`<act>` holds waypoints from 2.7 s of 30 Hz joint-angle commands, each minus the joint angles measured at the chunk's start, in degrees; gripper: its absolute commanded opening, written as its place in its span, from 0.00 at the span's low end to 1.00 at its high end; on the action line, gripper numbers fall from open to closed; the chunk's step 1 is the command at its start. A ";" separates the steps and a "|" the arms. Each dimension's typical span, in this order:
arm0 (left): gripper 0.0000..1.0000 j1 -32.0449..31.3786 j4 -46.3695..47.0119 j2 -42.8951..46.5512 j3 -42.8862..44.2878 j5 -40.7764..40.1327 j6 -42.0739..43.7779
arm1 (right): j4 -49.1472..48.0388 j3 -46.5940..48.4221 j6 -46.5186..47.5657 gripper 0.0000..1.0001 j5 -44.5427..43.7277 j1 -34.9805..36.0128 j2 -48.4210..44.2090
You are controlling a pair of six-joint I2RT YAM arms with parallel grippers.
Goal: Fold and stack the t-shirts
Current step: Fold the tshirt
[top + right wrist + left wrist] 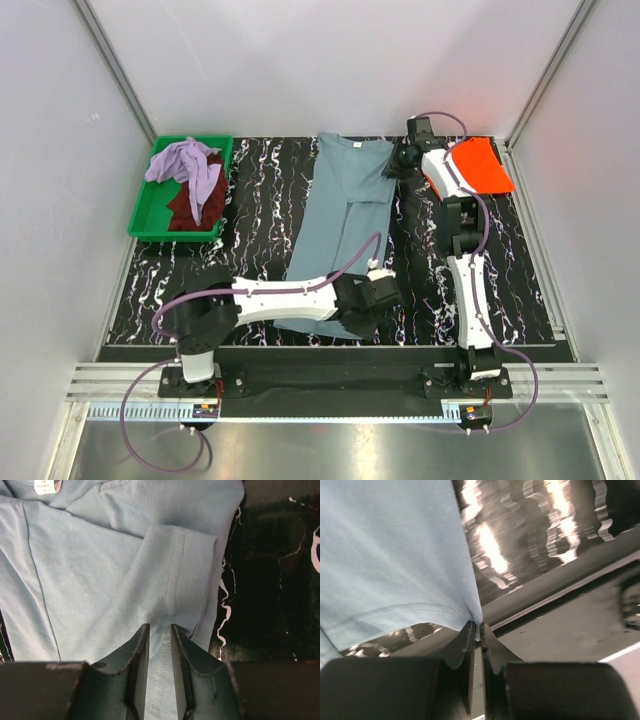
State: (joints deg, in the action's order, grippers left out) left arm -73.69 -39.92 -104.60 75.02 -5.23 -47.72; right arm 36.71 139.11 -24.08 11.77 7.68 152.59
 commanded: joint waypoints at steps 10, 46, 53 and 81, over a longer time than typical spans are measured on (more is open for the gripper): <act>0.42 2.49 -0.42 3.07 7.24 4.00 -0.27 | -6.12 -13.32 8.05 0.39 6.16 -5.75 -13.36; 0.51 40.11 2.92 30.59 -8.93 13.85 12.13 | -0.41 -7.36 28.91 0.00 -16.77 -7.16 -4.42; 0.51 41.35 3.80 29.71 -9.28 14.90 11.87 | -2.87 -5.52 29.52 0.00 -21.18 -7.16 -2.66; 0.54 51.45 5.37 21.55 -18.15 8.13 14.50 | -6.30 -14.73 14.69 0.04 -5.28 -4.08 -21.80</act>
State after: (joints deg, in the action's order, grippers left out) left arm -22.55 -36.14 -80.16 60.53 3.09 -34.28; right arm 32.84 125.80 -2.39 -1.19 1.93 141.43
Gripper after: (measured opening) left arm 0.534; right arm 0.038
